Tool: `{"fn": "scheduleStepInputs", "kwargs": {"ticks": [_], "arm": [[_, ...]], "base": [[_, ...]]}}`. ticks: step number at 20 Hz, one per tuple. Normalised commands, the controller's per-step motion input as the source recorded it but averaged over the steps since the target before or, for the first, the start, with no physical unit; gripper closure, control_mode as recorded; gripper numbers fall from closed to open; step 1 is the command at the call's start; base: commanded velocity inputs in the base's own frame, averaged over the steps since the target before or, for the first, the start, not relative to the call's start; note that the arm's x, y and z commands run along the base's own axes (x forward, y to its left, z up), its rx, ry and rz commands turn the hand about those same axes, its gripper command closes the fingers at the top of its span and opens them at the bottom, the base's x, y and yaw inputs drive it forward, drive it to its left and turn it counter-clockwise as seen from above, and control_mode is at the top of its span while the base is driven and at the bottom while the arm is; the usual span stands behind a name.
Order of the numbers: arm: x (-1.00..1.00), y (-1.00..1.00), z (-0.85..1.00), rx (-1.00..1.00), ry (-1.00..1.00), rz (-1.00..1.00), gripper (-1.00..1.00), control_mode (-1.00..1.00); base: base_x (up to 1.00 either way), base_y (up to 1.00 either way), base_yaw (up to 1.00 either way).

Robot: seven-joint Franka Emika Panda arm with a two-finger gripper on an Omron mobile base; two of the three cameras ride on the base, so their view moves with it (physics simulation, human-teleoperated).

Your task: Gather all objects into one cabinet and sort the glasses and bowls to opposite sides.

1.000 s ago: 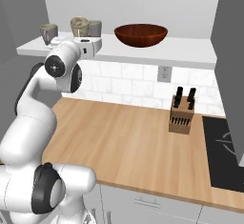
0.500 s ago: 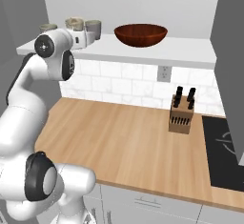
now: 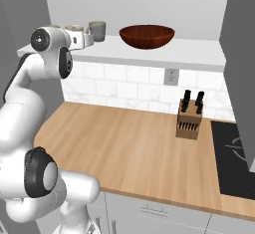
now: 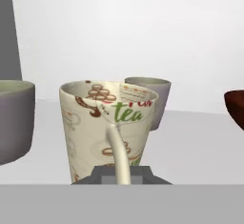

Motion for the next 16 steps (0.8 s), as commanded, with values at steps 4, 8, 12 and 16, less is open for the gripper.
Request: {"fn": "scheduleStepInputs", "kwargs": {"ticks": [4,8,12,16], "arm": [[0.19,0.04,-0.19,0.00,0.03,0.00,1.00,-1.00],[0.29,0.02,-0.16,0.00,0.00,0.00,1.00,-1.00],[0.46,0.04,-0.15,0.00,0.00,0.00,1.00,-1.00],[0.46,0.03,-0.13,0.00,0.00,0.00,1.00,-1.00]], "base": [[0.00,0.00,0.00],[0.00,0.00,0.00],[0.00,0.00,0.00],[0.00,0.00,0.00]]}}
